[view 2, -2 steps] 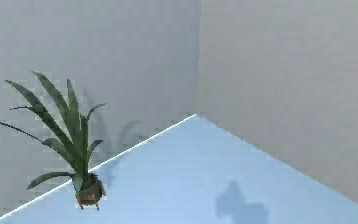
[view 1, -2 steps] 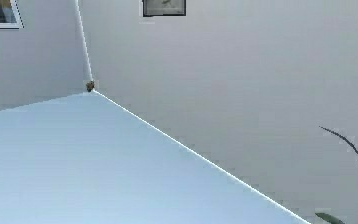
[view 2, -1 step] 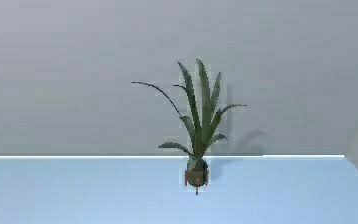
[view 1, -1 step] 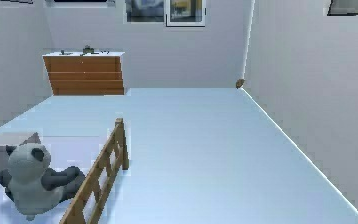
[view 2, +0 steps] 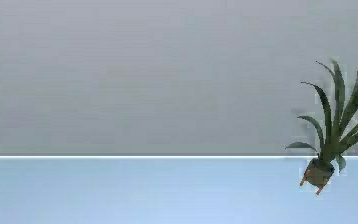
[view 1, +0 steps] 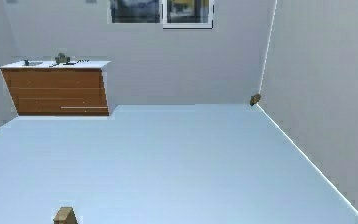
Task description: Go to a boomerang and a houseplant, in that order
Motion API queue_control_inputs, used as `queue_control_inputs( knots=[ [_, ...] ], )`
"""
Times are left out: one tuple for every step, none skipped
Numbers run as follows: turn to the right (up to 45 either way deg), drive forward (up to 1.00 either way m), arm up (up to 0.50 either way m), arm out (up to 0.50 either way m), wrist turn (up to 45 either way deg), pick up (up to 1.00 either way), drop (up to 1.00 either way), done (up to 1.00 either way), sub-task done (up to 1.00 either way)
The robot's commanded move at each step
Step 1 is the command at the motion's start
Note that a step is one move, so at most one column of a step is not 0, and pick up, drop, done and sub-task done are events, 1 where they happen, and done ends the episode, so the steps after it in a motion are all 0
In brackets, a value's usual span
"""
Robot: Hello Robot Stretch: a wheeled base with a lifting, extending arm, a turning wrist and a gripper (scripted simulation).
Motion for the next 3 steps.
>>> queue_control_inputs(
  knots=[
    [0.0,1.00,0.00,0.00,0.0,0.00,0.00,0.00,0.00],
    [-45.0,0.00,0.00,0.00,0.0,0.00,0.00,0.00,0.00],
    [0.0,0.45,0.00,0.00,0.0,0.00,0.00,0.00,0.00]
  ],
)
